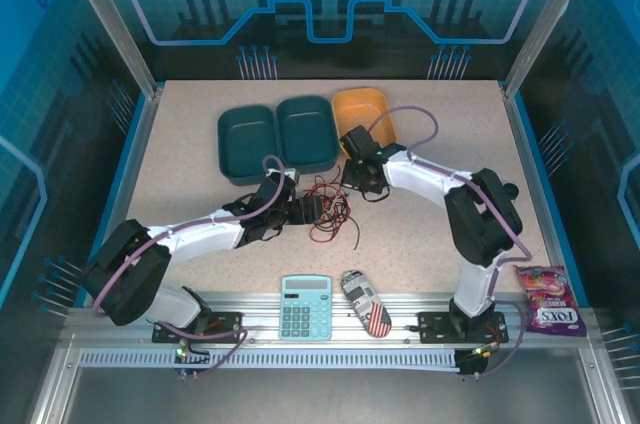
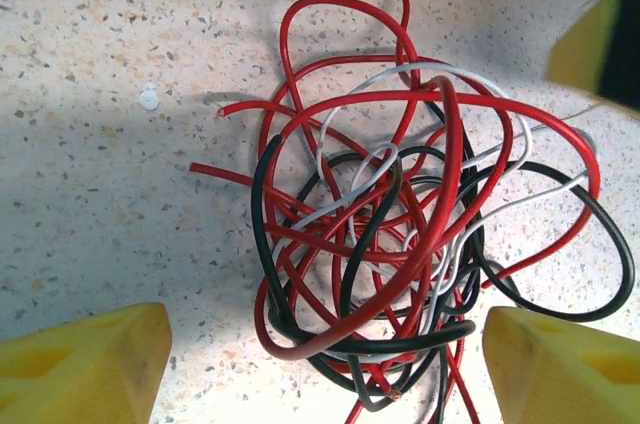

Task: Untangle the cables

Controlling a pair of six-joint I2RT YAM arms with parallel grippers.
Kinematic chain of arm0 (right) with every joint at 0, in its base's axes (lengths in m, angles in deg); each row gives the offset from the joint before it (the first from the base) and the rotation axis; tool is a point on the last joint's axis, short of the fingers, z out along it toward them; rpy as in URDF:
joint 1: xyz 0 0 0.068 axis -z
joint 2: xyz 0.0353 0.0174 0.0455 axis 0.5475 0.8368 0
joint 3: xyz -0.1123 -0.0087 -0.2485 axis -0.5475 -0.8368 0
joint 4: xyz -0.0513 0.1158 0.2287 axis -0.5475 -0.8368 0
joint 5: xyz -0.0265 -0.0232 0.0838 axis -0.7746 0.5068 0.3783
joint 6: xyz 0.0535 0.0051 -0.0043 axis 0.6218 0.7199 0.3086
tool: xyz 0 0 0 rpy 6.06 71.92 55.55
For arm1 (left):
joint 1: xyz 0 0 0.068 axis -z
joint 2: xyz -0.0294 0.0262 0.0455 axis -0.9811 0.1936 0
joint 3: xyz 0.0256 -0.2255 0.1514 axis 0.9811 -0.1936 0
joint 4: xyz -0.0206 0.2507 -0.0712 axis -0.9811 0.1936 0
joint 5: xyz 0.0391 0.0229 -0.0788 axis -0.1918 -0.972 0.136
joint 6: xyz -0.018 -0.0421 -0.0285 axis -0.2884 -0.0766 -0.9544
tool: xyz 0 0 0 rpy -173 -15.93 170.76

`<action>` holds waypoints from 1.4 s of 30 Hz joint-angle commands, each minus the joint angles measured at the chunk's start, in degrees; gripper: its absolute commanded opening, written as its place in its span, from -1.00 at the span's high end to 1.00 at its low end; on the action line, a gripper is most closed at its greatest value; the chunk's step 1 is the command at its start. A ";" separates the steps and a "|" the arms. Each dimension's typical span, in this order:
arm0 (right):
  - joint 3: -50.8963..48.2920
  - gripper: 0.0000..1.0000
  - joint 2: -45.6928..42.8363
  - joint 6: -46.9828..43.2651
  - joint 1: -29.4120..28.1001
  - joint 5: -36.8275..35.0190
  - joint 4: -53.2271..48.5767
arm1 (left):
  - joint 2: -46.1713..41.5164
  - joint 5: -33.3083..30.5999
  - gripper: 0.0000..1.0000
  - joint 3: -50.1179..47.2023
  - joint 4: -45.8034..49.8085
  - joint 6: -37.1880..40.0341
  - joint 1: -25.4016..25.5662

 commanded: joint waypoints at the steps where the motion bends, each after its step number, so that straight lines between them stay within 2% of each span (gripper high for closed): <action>1: -1.65 1.00 -5.10 -1.80 -1.35 -2.24 1.13 | 1.03 0.82 -0.49 -0.66 -1.69 -0.62 -0.60; 9: -1.04 1.00 -12.80 -5.96 -4.38 -7.05 -1.94 | 3.71 1.48 -0.28 0.75 -2.87 -0.07 -0.83; 14: 0.00 1.00 -17.71 -8.46 -6.06 -10.86 -4.73 | 5.58 1.28 -0.05 1.53 -2.95 0.49 -0.90; 27: -1.92 1.00 -31.67 -12.27 -5.72 -20.69 -9.94 | 6.60 1.10 0.36 0.35 -3.83 -1.50 -0.99; 35: -1.37 1.00 -36.95 -13.81 -3.59 -22.54 -13.34 | 6.17 0.79 0.46 -0.60 -3.92 -2.19 -1.25; 42: 4.99 1.00 -38.40 -18.67 -0.98 -21.90 -16.38 | 6.20 0.79 0.46 -2.00 -4.69 -3.48 -1.92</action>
